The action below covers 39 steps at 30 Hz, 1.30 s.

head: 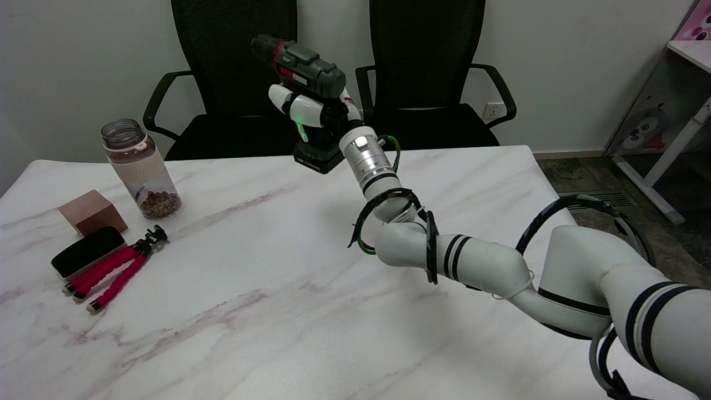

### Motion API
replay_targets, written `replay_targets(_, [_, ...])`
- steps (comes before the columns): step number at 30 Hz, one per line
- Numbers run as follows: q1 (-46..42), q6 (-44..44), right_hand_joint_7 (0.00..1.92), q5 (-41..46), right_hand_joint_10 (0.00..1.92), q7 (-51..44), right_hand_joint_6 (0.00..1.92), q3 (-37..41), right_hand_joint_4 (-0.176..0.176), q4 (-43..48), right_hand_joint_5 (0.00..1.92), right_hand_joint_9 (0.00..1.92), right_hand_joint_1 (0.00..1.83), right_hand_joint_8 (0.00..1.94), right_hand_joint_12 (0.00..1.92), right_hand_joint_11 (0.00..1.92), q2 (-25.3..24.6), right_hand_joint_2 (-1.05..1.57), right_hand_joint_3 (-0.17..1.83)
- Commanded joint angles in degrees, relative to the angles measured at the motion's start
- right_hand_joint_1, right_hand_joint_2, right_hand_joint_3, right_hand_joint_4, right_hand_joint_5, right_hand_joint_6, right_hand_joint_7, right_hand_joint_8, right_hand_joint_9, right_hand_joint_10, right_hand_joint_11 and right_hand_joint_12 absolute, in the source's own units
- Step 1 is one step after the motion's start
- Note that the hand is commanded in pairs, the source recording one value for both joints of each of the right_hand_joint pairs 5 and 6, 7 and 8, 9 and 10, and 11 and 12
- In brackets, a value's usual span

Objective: Pick up the power screwdriver.

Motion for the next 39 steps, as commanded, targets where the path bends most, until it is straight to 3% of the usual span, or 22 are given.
replay_targets(1, [0.64,0.04,1.33,0.05,1.92,-0.29,1.33,0.41,0.076,-1.96,1.33,1.92,0.87,1.33,1.92,1.92,2.04,0.89,0.58])
replay_targets(2, [0.64,0.12,1.48,0.05,1.92,-0.29,1.48,0.47,0.176,-1.96,1.48,1.92,0.87,1.48,1.92,1.92,2.08,0.9,0.58])
replay_targets(5, [0.64,0.38,1.76,0.05,1.92,-0.18,1.76,0.47,0.176,-2.08,1.76,1.92,0.85,1.76,1.92,1.92,2.33,0.93,0.6])
replay_targets(9, [0.6,0.82,1.91,0.05,1.92,-0.02,1.91,0.96,0.176,-2.64,1.91,1.92,0.84,1.91,1.92,1.92,2.69,0.94,0.61])
replay_targets(39, [-3.03,2.9,1.9,0.05,1.92,-0.55,1.9,5.8,0.176,-23.21,1.9,1.92,0.83,1.9,1.92,1.92,16.05,0.96,0.62])
